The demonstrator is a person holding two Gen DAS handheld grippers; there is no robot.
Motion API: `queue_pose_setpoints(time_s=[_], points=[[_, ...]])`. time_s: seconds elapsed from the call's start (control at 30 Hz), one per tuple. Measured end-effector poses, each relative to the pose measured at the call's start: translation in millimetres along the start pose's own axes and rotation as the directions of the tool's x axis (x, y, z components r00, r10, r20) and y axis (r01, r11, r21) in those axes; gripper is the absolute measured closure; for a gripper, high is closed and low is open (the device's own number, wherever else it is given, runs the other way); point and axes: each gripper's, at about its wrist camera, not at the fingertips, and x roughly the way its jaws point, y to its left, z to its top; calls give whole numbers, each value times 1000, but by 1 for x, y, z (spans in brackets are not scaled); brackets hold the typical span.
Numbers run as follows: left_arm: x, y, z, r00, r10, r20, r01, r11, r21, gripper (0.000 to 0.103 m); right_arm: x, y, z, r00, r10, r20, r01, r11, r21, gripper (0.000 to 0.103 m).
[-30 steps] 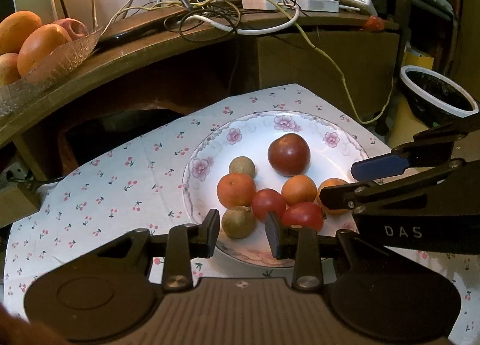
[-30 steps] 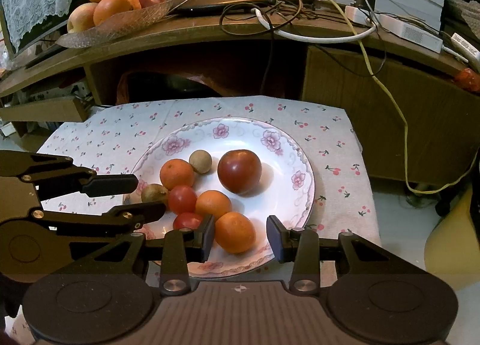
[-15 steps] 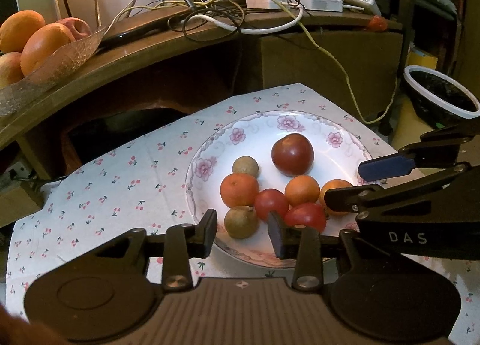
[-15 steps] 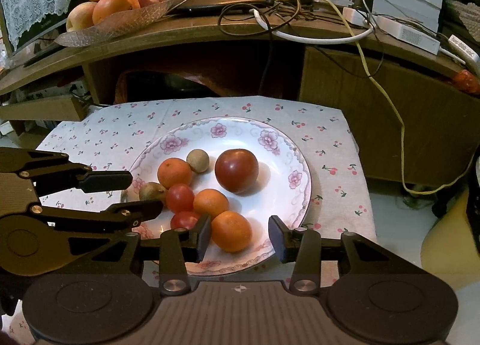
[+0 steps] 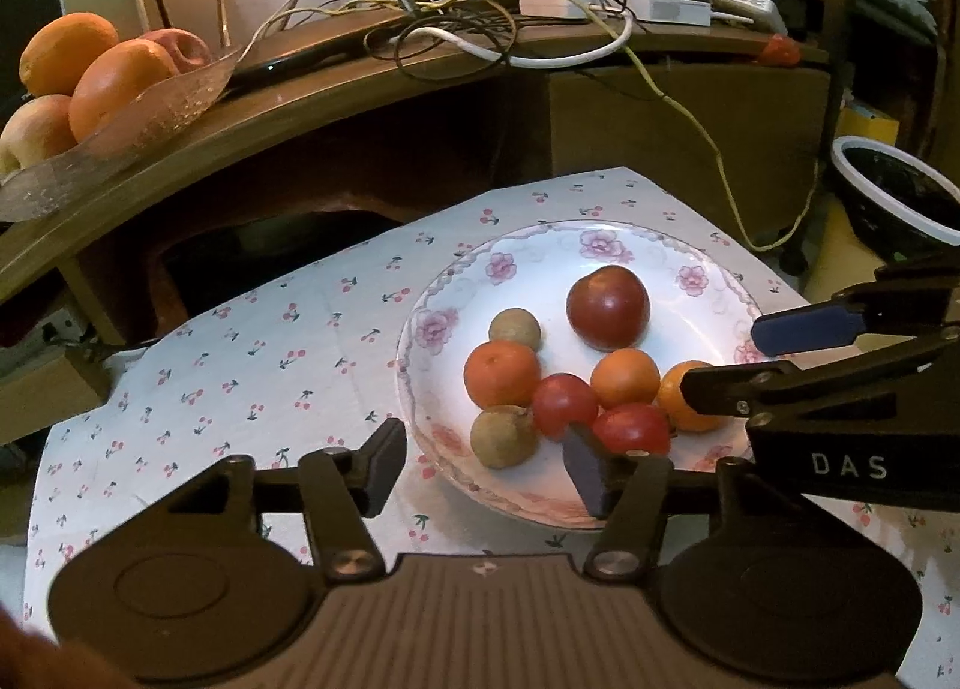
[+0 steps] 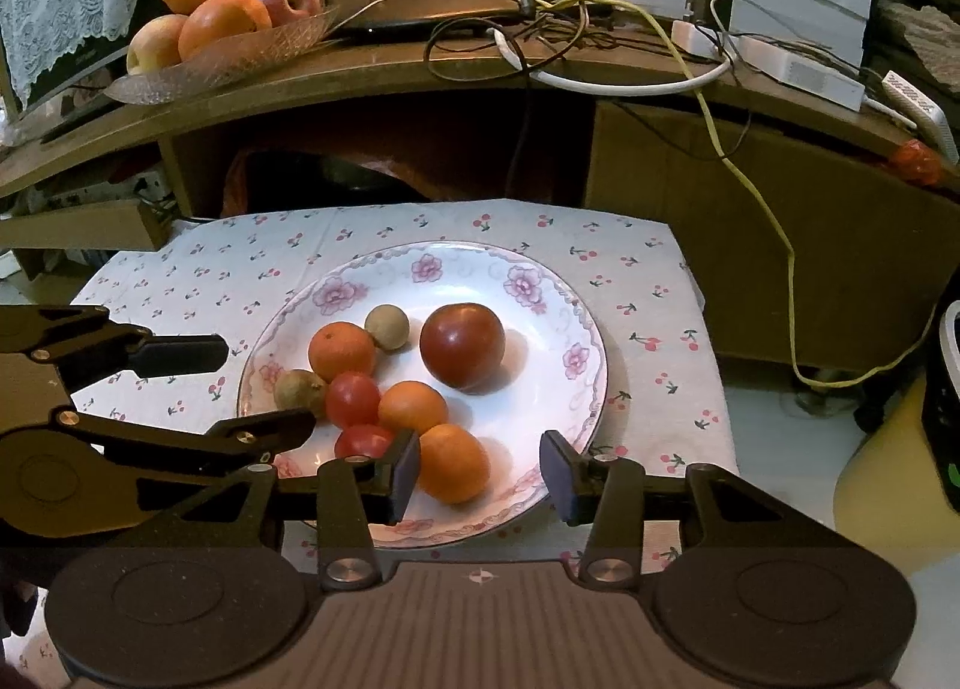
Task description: Organize fruits
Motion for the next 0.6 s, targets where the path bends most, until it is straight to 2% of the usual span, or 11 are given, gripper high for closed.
queue_pose_setpoints(time_s=[0.17, 0.43, 0.6], points=[[-1, 1, -1, 1000, -2, -7, 1, 1000, -26, 33, -5, 0, -2, 1000, -9, 7, 9, 1000, -2, 57], [-18, 4, -9, 1000, 29, 0, -29, 994, -104, 9, -32, 3, -9, 999, -5, 49, 5, 1000, 3, 50], [-37, 5, -18, 999, 43, 15, -40, 986, -160, 0, -51, 6, -19, 998, -1, 62, -1, 1000, 23, 49]])
